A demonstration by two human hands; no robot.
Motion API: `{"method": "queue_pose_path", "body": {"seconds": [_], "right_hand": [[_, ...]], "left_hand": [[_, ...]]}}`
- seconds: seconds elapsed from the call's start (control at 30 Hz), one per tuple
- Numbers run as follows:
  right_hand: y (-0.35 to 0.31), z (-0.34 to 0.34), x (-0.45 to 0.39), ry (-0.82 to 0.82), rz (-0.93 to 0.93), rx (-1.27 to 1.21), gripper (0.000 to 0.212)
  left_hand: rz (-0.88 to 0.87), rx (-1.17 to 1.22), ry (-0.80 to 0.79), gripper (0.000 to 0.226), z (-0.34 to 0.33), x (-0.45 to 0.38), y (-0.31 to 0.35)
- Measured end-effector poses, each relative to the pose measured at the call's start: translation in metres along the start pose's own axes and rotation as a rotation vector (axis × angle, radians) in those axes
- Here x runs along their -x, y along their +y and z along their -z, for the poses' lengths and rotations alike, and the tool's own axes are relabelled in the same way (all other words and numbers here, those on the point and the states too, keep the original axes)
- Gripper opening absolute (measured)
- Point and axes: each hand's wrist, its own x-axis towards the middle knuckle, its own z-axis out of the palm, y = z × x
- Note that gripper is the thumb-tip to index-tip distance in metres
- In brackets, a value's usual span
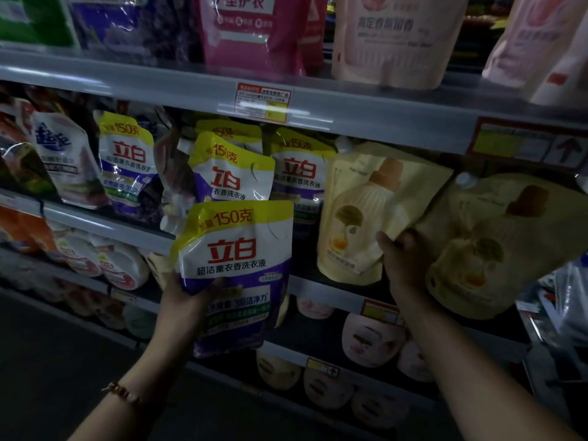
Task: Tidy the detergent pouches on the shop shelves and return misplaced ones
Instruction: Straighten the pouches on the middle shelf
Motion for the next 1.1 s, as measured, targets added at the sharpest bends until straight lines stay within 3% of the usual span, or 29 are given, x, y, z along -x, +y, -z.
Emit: {"method": "queue_pose_path", "body": {"seconds": [0.23, 0.4, 0.53, 0.6, 0.7, 0.77, 0.87, 1.03, 1.1], "right_hand": [[0.022, 0.059, 0.008, 0.127, 0.053, 0.025, 0.031], [0.018, 0.077, 0.017, 0.095, 0.085, 0.025, 0.042], [0.002, 0.068, 0.065, 0.135, 0.089, -0.135, 0.019], [-0.011, 0.051, 0.101, -0.009, 0.128, -0.136, 0.024], [-0.035, 0.015, 0.125, -0.415, 0.015, -0.226, 0.038], [-0.049, -0.002, 0.114, -0.523, -0.045, -0.287, 0.041], [-0.073, -0.012, 0.083, -0.447, -0.053, -0.281, 0.016], [-0.096, -0.020, 0.040, -0.320, -0.046, -0.382, 0.015], [-0.093, -0.028, 0.031, -0.302, -0.086, -0.353, 0.018]], "left_hand": [[0.018, 0.054, 0.001, 0.028, -0.015, -0.017, -0.004], [-0.014, 0.093, -0.012, 0.025, -0.031, -0.023, -0.001], [-0.009, 0.130, -0.027, 0.023, -0.040, -0.028, 0.007], [-0.006, 0.140, -0.063, 0.022, -0.043, -0.035, 0.012], [-0.027, 0.140, -0.123, 0.019, -0.052, -0.044, 0.023], [-0.027, 0.148, -0.163, 0.019, -0.058, -0.050, 0.031], [-0.074, 0.133, -0.219, 0.024, -0.064, -0.063, 0.048], [-0.251, 0.095, -0.346, 0.025, -0.078, -0.106, 0.085], [-0.268, -0.054, -0.324, 0.031, -0.083, -0.126, 0.084]]}}
